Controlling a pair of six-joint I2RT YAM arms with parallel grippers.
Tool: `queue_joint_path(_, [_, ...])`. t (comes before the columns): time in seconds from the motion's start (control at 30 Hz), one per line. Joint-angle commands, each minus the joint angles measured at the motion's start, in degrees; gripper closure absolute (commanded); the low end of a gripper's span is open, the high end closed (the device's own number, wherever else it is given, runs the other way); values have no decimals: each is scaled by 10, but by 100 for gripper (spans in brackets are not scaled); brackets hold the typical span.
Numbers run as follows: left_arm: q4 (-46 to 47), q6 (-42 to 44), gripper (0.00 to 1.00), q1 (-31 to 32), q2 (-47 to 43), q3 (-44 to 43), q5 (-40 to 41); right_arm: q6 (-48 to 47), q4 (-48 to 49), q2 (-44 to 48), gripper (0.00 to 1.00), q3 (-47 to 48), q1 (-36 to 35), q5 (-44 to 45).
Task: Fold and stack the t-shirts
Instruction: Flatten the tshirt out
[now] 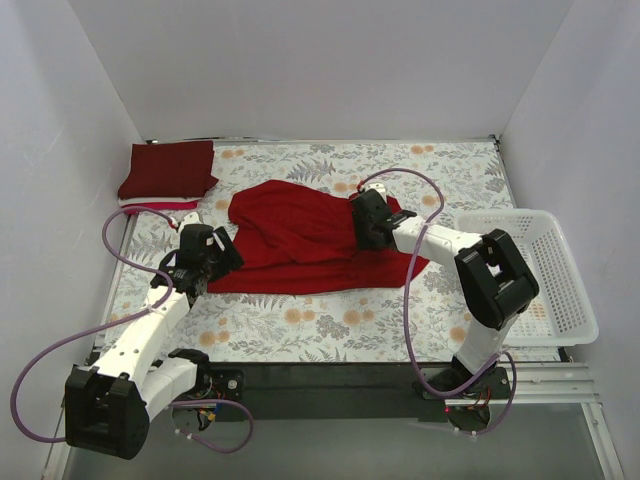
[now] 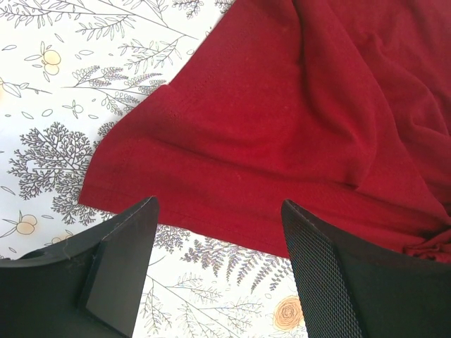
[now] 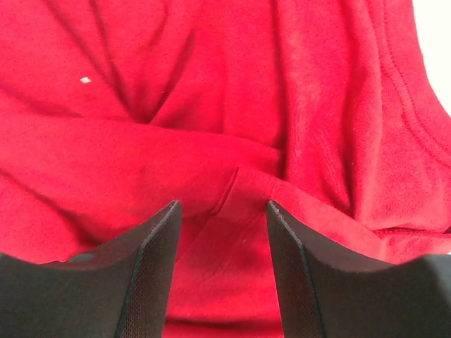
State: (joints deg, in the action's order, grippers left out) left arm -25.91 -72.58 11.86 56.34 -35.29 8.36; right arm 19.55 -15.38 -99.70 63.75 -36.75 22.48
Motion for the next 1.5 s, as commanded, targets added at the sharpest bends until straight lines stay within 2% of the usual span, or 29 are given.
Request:
queue_joint_path(0.0, [7,8,31,3,-13,-6,8,13,-7,-14,42,34,0,57])
queue_joint_path(0.17, [6,9,31,3,-13,-6,6,15,-13,-30,46,46,0,77])
queue_joint_path(0.33, [7,9,31,3,-13,-6,7,14,-20,-33,58,40,0,96])
queue_joint_path(0.37, [7,9,31,3,-12,-6,7,13,-21,-31,66,38,0,99])
queue_joint_path(0.43, [7,10,31,3,-11,-5,7,10,-21,-23,74,29,0,102])
queue_joint_path(0.47, [6,10,31,3,-11,-6,7,9,-21,-20,85,26,1,104])
queue_joint_path(0.53, [7,10,31,3,-11,-5,6,6,-25,-3,99,16,1,105])
queue_joint_path(0.67, [6,11,31,3,-11,-5,7,3,-43,44,99,-9,1,104])
queue_joint_path(0.77, [6,11,31,3,-11,-3,9,7,-68,114,99,-49,0,99])
queue_joint_path(1.03, [2,8,31,3,-11,-5,18,57,-191,372,99,-201,2,61])
queue_joint_path(1.17, [0,6,31,3,-13,-5,26,112,-263,546,99,-264,1,-38])
queue_joint_path(1.27, [0,5,31,3,-11,-6,28,161,-287,640,99,-295,1,-119])
queue_joint_path(1.43, [-2,2,31,3,-7,-7,33,221,-323,723,96,-327,1,-215])
queue_joint_path(1.47, [-3,2,31,3,-5,-6,32,225,-329,743,93,-332,1,-245])
